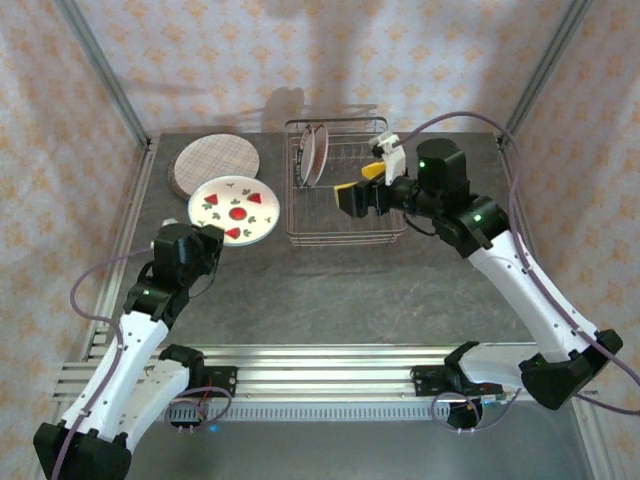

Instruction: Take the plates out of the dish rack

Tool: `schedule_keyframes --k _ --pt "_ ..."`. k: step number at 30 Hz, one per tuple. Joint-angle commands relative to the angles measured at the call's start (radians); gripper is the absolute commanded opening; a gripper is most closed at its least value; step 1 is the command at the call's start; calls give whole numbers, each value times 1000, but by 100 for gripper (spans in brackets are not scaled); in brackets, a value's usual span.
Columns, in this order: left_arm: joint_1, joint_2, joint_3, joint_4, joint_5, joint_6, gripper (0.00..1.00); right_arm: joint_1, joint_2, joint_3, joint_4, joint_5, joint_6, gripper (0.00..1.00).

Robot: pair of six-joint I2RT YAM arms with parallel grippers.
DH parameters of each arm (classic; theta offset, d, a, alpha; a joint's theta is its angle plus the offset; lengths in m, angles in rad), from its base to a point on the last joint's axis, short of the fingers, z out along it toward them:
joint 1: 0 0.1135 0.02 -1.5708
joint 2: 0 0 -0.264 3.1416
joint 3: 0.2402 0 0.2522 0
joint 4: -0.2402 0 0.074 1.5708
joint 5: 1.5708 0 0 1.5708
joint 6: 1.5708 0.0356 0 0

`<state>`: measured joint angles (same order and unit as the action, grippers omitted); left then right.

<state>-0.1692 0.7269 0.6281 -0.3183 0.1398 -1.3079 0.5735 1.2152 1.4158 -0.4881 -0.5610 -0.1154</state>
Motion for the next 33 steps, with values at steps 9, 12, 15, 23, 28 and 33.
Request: schedule_keyframes --k 9,12,15,23,28,33 --pt "10 -5 -112 152 -193 3 0 68 -16 -46 71 0 -80 88" --pt "8 22 -146 197 -186 -7 0 69 -19 -54 69 -2 -84 88" --pt "10 40 -178 236 -187 -15 0 69 -19 -58 65 0 -90 88" --pt "12 140 -243 425 -152 -46 0 69 -11 -56 66 -7 -83 88" --pt "37 179 -286 499 -139 -80 0 69 -5 -55 65 -15 -79 88" --pt "48 239 -293 564 -108 -78 0 69 -6 -55 65 -20 -78 88"
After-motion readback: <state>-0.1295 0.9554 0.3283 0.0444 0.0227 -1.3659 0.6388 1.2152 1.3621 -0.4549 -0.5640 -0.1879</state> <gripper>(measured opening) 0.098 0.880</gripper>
